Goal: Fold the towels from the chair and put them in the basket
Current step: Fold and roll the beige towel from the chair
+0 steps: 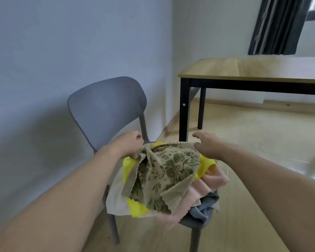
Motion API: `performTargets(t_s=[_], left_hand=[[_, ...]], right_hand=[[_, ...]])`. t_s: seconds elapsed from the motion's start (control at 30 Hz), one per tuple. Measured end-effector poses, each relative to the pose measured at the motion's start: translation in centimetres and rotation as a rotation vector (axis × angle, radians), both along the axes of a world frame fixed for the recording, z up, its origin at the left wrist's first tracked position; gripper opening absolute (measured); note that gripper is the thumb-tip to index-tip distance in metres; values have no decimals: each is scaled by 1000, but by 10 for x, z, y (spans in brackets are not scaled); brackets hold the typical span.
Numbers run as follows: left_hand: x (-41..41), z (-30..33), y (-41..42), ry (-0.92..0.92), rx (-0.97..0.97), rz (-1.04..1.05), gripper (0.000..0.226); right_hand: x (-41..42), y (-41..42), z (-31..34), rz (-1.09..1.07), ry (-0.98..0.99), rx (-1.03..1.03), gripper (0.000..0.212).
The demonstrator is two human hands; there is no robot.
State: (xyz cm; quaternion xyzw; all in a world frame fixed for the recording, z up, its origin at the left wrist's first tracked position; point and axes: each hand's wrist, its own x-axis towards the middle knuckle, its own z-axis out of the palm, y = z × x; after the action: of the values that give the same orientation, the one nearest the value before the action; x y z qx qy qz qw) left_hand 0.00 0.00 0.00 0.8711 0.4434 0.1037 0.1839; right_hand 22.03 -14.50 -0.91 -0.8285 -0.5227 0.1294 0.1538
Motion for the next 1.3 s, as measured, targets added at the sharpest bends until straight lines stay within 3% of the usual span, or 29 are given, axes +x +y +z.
performTargets(t_s=[0.13, 0.37, 0.53, 0.7, 0.87, 0.93, 1.0, 1.2, 1.3], left_hand=[[13, -19, 12, 27, -19, 12, 32], [58, -55, 45, 53, -34, -8, 21], [79, -71, 59, 210, -7, -18, 17], [76, -74, 61, 275, 130, 14, 14], [68, -58, 41, 116, -50, -36, 26], [68, -50, 26, 69, -71, -70, 20], [65, -38, 8, 38, -33, -94, 10], [39, 31, -48, -322, 108, -49, 14], [18, 69, -88, -394, 184, -89, 14]], right_hand=[[7, 20, -13, -12, 12, -28, 50], [21, 66, -45, -24, -17, -87, 51], [32, 88, -67, -49, -58, -142, 36], [31, 82, -58, -40, -136, -17, 18], [19, 53, -23, -26, -70, 213, 19], [11, 38, -3, 42, -6, 254, 18], [3, 21, 19, 71, 7, 305, 18], [-12, -42, 73, -72, -2, 551, 20], [-26, -75, 89, -132, -27, 620, 27]])
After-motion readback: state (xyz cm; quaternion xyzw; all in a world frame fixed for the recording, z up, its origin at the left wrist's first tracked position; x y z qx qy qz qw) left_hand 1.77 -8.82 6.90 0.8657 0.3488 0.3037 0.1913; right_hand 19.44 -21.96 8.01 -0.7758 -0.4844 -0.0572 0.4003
